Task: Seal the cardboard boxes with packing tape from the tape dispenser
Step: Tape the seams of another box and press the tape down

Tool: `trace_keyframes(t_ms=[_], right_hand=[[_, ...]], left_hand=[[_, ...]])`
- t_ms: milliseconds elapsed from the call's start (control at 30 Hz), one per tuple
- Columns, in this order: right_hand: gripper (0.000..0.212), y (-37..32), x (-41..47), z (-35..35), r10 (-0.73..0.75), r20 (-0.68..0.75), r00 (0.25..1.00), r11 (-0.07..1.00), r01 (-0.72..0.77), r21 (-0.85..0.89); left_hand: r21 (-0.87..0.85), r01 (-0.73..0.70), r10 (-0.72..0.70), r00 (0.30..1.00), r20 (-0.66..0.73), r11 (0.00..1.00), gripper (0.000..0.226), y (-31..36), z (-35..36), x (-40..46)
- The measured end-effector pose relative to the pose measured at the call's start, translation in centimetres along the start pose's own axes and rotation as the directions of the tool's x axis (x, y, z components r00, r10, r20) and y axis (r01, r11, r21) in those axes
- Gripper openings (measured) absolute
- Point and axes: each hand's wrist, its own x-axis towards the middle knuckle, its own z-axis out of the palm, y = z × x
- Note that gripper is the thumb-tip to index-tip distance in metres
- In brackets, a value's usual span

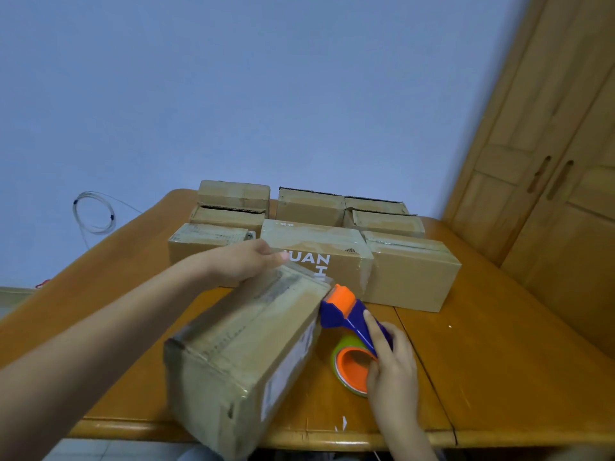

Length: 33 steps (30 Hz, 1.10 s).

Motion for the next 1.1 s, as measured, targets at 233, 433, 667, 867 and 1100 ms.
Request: trace_keyframes(t_ms=[233,433,667,867,1100], right_hand=[[0.105,-4.6,-1.7,0.4,-0.005,0.004,1.000,0.996,0.005,-0.089],[0.091,-5.7,-1.3,0.0,-0.017,0.015,1.000,1.000,0.016,0.017],[0.108,-5.8,-1.1,-0.5,-0.119,0.122,0.985,0.991,0.126,-0.050],[0.102,-7.1,-2.0,-1.7,-0.115,0.177,0.977,0.987,0.134,-0.094],[0.090,-8.0,-1.3,-3.1,-0.040,0.268,0.963,0.985,0.083,-0.150]], left_hand=[[0.419,0.118,-0.091,0.992,-0.083,0.900,0.099,1.0,3.2,2.1],[0.559,0.125,-0.031,0.984,-0.175,0.820,0.107,-0.1,5.2,1.9],[0.520,0.022,0.062,0.988,-0.144,0.854,0.105,-0.9,4.2,1.7],[0.466,-0.039,0.111,0.985,-0.130,0.884,0.103,-1.6,3.5,1.2],[0.439,-0.051,0.122,0.983,-0.137,0.897,0.111,-1.8,3.7,1.9]])
